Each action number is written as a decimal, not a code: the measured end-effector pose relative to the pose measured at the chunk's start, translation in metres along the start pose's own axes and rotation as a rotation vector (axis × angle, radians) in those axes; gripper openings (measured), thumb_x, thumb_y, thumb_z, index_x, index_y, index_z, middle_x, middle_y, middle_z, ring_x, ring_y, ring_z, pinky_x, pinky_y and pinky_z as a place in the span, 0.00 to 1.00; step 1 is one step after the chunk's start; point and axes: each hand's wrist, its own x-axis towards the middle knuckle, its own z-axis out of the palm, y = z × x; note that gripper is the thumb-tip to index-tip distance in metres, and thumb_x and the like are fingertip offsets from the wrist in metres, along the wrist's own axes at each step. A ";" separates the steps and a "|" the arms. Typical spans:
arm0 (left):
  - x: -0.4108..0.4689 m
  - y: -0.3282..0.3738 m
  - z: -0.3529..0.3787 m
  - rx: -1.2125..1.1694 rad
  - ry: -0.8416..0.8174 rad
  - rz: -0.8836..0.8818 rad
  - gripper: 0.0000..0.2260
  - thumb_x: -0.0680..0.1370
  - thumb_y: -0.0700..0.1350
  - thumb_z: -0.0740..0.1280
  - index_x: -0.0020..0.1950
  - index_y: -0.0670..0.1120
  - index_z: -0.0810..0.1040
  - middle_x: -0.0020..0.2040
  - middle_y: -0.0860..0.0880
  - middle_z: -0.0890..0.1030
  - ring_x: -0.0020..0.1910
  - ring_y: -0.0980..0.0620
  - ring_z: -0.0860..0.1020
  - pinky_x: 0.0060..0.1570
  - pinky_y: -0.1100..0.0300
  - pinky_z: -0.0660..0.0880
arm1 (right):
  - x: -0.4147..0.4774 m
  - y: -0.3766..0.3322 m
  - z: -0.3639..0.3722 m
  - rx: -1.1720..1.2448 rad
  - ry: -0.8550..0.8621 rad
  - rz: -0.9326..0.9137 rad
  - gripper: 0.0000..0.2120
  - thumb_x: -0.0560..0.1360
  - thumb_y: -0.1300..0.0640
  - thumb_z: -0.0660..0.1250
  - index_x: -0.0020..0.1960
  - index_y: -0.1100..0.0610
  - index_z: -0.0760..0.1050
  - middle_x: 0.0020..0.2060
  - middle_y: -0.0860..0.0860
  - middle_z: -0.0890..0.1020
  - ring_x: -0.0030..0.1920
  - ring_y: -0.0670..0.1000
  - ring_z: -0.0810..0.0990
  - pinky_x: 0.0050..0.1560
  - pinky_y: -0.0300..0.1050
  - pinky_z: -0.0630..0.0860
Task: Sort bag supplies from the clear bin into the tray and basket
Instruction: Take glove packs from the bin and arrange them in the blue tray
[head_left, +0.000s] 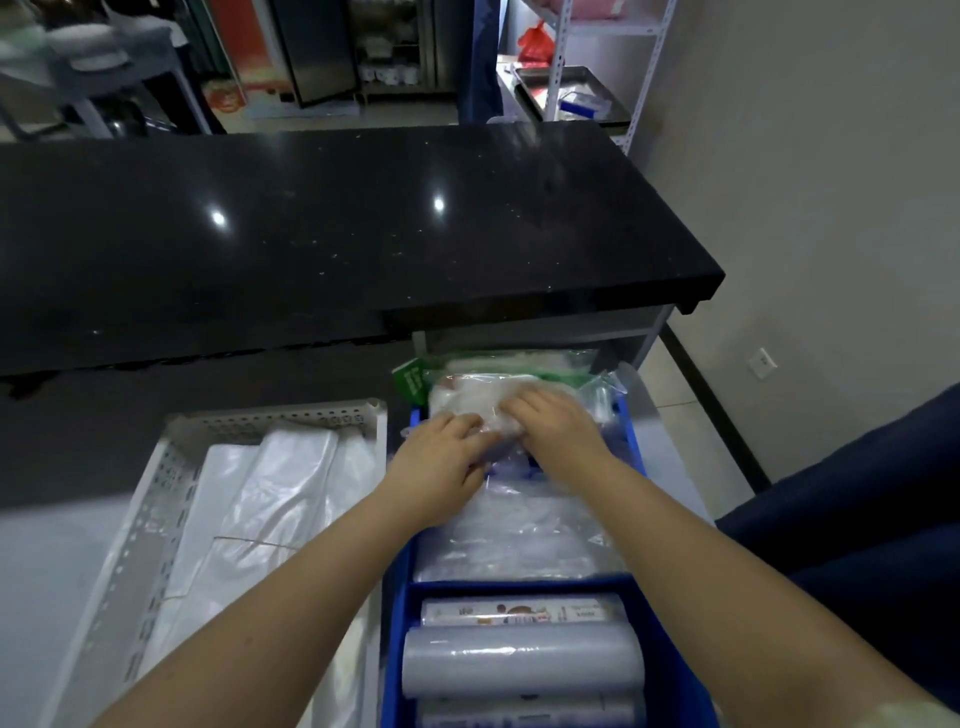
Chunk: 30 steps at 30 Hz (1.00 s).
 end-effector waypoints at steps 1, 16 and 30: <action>-0.001 -0.001 0.004 0.004 0.003 0.000 0.19 0.78 0.51 0.61 0.70 0.55 0.69 0.67 0.49 0.72 0.62 0.47 0.69 0.61 0.53 0.66 | -0.003 0.006 -0.001 0.023 -0.031 -0.001 0.16 0.66 0.68 0.72 0.54 0.62 0.79 0.50 0.60 0.82 0.51 0.61 0.80 0.51 0.56 0.76; 0.009 0.001 0.020 -0.008 -0.281 -0.122 0.20 0.82 0.58 0.47 0.66 0.58 0.73 0.60 0.53 0.76 0.56 0.50 0.72 0.55 0.51 0.70 | -0.039 0.034 -0.001 -0.017 -0.459 0.306 0.17 0.80 0.42 0.51 0.58 0.47 0.75 0.58 0.49 0.78 0.55 0.52 0.76 0.54 0.54 0.74; 0.003 0.002 0.006 -0.223 -0.320 -0.108 0.18 0.80 0.52 0.55 0.69 0.57 0.71 0.66 0.54 0.75 0.63 0.52 0.72 0.58 0.55 0.71 | -0.055 0.034 -0.023 0.332 -0.092 0.264 0.13 0.76 0.62 0.64 0.57 0.50 0.79 0.56 0.46 0.80 0.57 0.48 0.75 0.56 0.38 0.70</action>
